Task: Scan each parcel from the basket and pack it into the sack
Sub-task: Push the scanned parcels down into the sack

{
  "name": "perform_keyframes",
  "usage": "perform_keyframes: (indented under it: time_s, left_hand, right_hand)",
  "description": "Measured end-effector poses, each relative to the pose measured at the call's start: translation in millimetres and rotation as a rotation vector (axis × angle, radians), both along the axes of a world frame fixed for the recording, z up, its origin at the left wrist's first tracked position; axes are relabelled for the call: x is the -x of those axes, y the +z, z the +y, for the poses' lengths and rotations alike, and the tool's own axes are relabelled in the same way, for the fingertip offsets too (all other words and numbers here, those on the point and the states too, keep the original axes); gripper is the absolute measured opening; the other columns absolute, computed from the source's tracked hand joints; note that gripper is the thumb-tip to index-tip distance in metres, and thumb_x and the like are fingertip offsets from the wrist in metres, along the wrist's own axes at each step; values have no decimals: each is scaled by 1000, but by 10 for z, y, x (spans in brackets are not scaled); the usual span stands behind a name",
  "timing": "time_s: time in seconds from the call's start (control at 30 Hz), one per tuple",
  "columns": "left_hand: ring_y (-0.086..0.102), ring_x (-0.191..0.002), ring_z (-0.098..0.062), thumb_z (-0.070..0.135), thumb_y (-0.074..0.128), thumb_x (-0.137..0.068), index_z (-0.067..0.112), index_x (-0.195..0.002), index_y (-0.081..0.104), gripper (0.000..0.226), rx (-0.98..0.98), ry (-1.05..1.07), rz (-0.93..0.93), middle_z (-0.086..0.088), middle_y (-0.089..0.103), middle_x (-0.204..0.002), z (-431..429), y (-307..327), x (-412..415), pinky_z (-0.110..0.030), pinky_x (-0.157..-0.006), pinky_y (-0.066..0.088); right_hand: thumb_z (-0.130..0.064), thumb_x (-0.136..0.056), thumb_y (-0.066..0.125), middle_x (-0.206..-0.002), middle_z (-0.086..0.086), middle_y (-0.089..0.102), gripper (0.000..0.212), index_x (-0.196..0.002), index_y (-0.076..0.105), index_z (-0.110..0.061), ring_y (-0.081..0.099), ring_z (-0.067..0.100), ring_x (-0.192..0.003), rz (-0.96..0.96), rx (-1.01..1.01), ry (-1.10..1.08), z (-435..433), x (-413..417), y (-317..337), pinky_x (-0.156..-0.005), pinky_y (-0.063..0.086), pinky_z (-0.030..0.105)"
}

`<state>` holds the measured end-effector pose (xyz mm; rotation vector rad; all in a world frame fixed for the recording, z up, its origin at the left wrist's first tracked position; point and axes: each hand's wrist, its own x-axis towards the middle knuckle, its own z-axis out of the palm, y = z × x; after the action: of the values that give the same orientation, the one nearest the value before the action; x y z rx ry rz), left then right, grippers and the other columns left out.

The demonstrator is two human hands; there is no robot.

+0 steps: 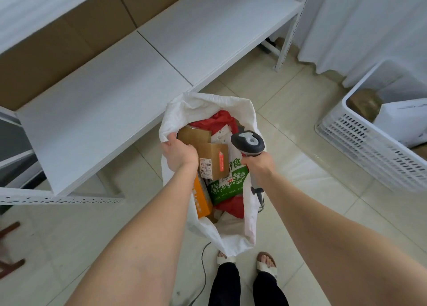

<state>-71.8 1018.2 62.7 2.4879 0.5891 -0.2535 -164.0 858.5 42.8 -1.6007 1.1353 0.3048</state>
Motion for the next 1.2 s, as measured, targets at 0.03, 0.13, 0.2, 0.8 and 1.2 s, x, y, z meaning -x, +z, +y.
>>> perform_keyframes:
  time_s: [0.03,0.13,0.2,0.8,1.2]
  left_hand:
    - [52,-113,-31,8,53,-89,22,-131,47,44,10,-36,53,-9,37,-132,-61,50,9,-38,-81,49]
    - [49,-117,-29,12,55,-89,21,-127,53,39,33,-120,219,-9,35,-136,-219,237,53,-40,-94,48]
    - [52,-116,-30,13,56,-90,19,-126,56,37,60,-168,244,-11,40,-136,-329,388,88,-39,-98,46]
    - [53,-119,-25,12,61,-89,20,-118,64,30,161,-507,97,-9,52,-135,-2597,1651,299,-35,-105,42]
    - [56,-115,-27,7,63,-84,15,-109,66,26,271,-726,168,-12,58,-127,-5209,1409,203,-36,-102,45]
  right_hand:
    - [-7,-78,66,-72,1,57,12,-76,58,-16,53,14,-62,-10,1,10,-29,-3,48,-55,46,25]
    - [-4,-77,64,-76,4,60,13,-89,64,-9,56,18,-68,-51,-21,11,-147,18,221,-68,54,34]
    - [-1,-77,65,-79,5,63,17,-93,65,-7,58,19,-72,-103,-58,2,-235,42,352,-73,55,36]
    - [1,-77,61,-63,9,64,15,-66,61,-8,60,21,-57,-361,-184,-250,-2180,532,1605,-63,52,33]
    - [-3,-77,64,-68,12,66,5,-77,60,-5,64,28,-68,-315,-190,-520,-4380,720,1466,-72,58,39]
